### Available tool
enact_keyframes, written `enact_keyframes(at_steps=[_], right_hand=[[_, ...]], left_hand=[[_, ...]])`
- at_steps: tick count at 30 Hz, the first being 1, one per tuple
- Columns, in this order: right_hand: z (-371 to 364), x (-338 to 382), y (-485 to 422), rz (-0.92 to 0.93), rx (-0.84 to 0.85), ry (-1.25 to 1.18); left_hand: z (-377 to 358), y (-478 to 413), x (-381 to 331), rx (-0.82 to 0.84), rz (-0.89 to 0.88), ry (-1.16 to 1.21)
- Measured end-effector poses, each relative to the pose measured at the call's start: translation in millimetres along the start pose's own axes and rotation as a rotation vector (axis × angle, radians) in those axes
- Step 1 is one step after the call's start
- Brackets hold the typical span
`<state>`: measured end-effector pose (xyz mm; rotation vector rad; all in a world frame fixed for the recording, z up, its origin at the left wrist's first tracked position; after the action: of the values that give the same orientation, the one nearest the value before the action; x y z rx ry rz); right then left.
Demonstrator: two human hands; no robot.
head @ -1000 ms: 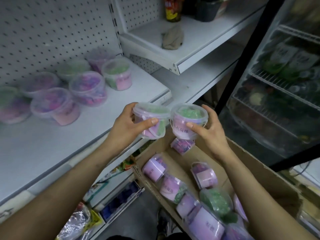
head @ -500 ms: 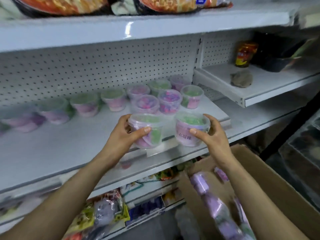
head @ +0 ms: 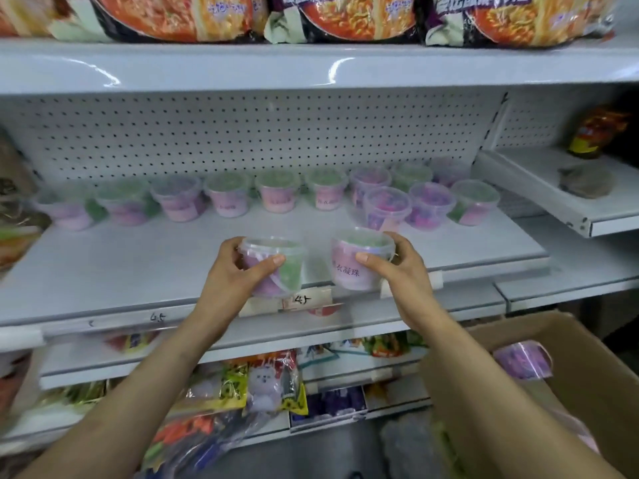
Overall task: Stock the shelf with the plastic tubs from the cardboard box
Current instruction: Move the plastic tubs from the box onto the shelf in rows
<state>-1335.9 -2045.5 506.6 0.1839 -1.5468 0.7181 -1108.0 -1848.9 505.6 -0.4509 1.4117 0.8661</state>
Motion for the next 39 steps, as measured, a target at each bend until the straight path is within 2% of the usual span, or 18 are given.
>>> enact_keyframes(at_steps=[9, 17, 21, 26, 32, 36, 39], right_hand=[[-36, -24, -55, 0.002, 0.146, 0.097], [-19, -56, -78, 0.002, 0.225, 0.12], [-11, -61, -84, 0.018, 0.316, 0.129], [-4, -59, -85, 0.039, 0.266, 0.116], [-9, -63, -60, -0.016, 0.097, 0.119], [-20, -61, -48, 0.015, 0.04, 0.26], [-25, -53, -46, 0.107, 0.001, 0.455]], left_hand=[[2, -37, -9, -0.152, -0.005, -0.04], [-17, -62, -2, -0.224, 0.028, -0.136], [-24, -66, 6, -0.23, 0.038, -0.111], [-24, -80, 6, -0.196, 0.011, -0.135], [-26, -89, 6, -0.125, -0.019, -0.161], [-26, -88, 10, -0.078, -0.029, -0.17], [-25, -89, 8, -0.068, -0.046, -0.176]])
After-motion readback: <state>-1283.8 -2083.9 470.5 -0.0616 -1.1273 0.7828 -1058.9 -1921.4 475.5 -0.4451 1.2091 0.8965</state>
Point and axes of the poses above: each hand's wrist, its own y-axis away from the middle knuckle, its own z-axis out of the back of the hand, x = y × z, the point moved 4 cm from there along -y, towards the middle knuckle, and after that the axes turned 15 degrees about z, right-handed, at the moved point
